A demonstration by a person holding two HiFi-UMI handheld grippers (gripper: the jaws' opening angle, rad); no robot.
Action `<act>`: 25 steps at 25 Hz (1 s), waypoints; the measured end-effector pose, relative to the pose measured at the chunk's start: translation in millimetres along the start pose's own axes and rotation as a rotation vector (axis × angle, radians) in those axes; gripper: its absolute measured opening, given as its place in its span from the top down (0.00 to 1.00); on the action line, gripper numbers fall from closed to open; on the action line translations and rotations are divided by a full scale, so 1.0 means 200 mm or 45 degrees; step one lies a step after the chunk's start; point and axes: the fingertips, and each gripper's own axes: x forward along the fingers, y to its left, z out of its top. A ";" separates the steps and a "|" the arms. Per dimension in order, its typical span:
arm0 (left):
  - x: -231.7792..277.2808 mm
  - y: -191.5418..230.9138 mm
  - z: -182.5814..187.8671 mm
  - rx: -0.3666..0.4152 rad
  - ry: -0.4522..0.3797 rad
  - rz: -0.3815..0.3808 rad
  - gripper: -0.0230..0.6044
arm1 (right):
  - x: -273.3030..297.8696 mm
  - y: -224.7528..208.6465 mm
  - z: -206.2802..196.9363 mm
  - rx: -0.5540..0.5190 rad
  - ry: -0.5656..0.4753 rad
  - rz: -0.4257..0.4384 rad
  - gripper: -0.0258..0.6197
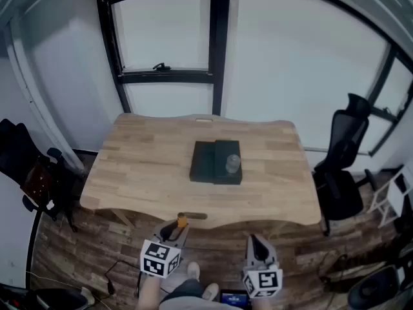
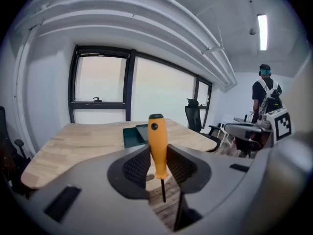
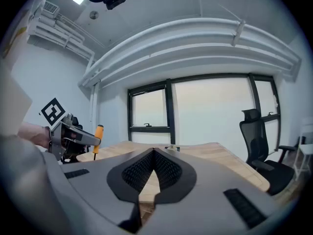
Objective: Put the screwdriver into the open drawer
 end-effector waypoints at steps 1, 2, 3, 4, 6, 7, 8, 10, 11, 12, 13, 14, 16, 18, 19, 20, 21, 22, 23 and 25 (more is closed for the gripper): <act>-0.02 -0.01 0.00 -0.003 -0.009 -0.008 0.80 | -0.02 0.00 -0.01 -0.002 -0.002 -0.003 0.97; -0.04 -0.03 0.01 -0.005 -0.017 -0.014 0.80 | -0.04 0.00 -0.02 -0.004 -0.003 -0.005 0.97; -0.05 -0.04 0.01 -0.008 -0.024 -0.018 0.80 | -0.06 0.01 -0.02 -0.007 -0.002 -0.005 0.97; -0.07 -0.04 0.01 -0.011 -0.029 -0.018 0.80 | -0.07 0.02 -0.02 -0.010 0.000 -0.004 0.97; -0.10 -0.04 0.00 -0.017 -0.038 -0.010 0.80 | -0.09 0.04 -0.02 -0.014 -0.003 0.006 0.97; -0.11 -0.04 0.00 -0.019 -0.042 -0.007 0.80 | -0.09 0.05 -0.01 -0.013 -0.008 0.013 0.97; -0.12 -0.04 0.00 -0.019 -0.046 -0.006 0.80 | -0.09 0.06 -0.01 -0.014 -0.012 0.019 0.97; -0.13 -0.05 0.00 -0.019 -0.051 -0.004 0.80 | -0.09 0.06 0.00 -0.018 -0.016 0.029 0.97; -0.14 -0.05 0.00 -0.019 -0.051 -0.001 0.80 | -0.10 0.07 -0.01 -0.020 -0.016 0.033 0.97; -0.15 -0.05 -0.01 -0.022 -0.051 0.003 0.80 | -0.10 0.08 -0.01 -0.022 -0.017 0.038 0.97; -0.16 -0.05 -0.02 -0.025 -0.051 0.007 0.80 | -0.10 0.08 -0.01 -0.023 -0.019 0.042 0.96; -0.17 -0.05 -0.02 -0.029 -0.052 0.011 0.80 | -0.11 0.09 0.00 -0.025 -0.022 0.047 0.96; -0.18 -0.04 -0.02 -0.031 -0.058 0.018 0.80 | -0.11 0.10 0.00 -0.023 -0.028 0.055 0.97; -0.19 -0.04 -0.01 -0.028 -0.065 0.024 0.80 | -0.11 0.09 -0.01 -0.009 -0.033 0.057 0.97; -0.19 -0.04 0.00 -0.026 -0.068 0.026 0.80 | -0.12 0.08 -0.02 -0.003 -0.036 0.056 0.97; -0.19 -0.05 0.00 -0.026 -0.071 0.028 0.80 | -0.12 0.07 -0.02 -0.001 -0.040 0.053 0.97; -0.19 -0.05 0.01 -0.025 -0.075 0.030 0.80 | -0.12 0.06 -0.02 -0.001 -0.045 0.050 0.97; -0.19 -0.05 0.01 -0.023 -0.079 0.032 0.80 | -0.12 0.05 -0.01 -0.002 -0.051 0.050 0.96; -0.19 -0.06 0.02 -0.021 -0.084 0.033 0.80 | -0.13 0.05 0.00 -0.003 -0.055 0.051 0.97; -0.19 -0.08 0.03 -0.016 -0.096 0.033 0.80 | -0.14 0.03 0.02 -0.007 -0.063 0.047 0.97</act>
